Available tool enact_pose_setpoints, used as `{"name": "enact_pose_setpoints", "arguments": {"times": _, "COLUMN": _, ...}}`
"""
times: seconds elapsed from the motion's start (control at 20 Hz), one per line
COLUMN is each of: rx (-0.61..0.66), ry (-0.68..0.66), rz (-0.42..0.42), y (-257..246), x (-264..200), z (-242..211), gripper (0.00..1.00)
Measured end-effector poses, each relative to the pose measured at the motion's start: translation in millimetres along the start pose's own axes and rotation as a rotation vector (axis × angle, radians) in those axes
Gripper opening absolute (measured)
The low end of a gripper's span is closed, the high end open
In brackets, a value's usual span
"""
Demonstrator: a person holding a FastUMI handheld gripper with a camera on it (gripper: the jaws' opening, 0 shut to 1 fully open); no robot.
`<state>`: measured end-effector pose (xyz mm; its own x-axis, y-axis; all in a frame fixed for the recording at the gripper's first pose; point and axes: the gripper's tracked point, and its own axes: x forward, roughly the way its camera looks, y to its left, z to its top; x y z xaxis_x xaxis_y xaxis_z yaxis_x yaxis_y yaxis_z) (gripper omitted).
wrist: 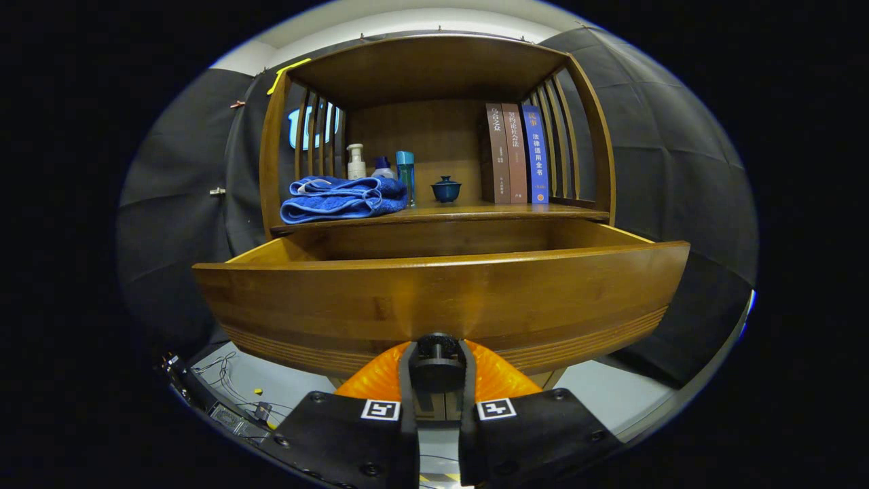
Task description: Pull open the drawer, take out the items inside it, and place them on the countertop above the cabinet.
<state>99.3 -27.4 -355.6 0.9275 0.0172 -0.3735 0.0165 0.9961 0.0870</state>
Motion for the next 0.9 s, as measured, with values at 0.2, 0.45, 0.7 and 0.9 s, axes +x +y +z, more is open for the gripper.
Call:
{"name": "enact_pose_setpoints", "arguments": {"times": 0.2, "rx": -0.015, "ry": 0.013, "rz": -0.002, "y": 0.7, "x": 0.4, "z": -3.6, "gripper": 0.39}}
{"name": "enact_pose_setpoints", "arguments": {"times": 0.45, "rx": 0.007, "ry": 0.027, "rz": 0.027, "y": 4.5, "x": -9.3, "z": -3.4, "gripper": 0.97}}
{"name": "enact_pose_setpoints", "arguments": {"times": 0.7, "rx": -0.065, "ry": -0.029, "rz": 0.042, "y": 1.1, "x": -34.0, "z": 35.3, "gripper": 0.98}}
{"name": "enact_pose_setpoints", "arguments": {"times": 0.9, "rx": -0.081, "ry": -0.066, "rz": 0.045, "y": -6.6, "x": -58.8, "z": 79.3, "gripper": 0.98}}
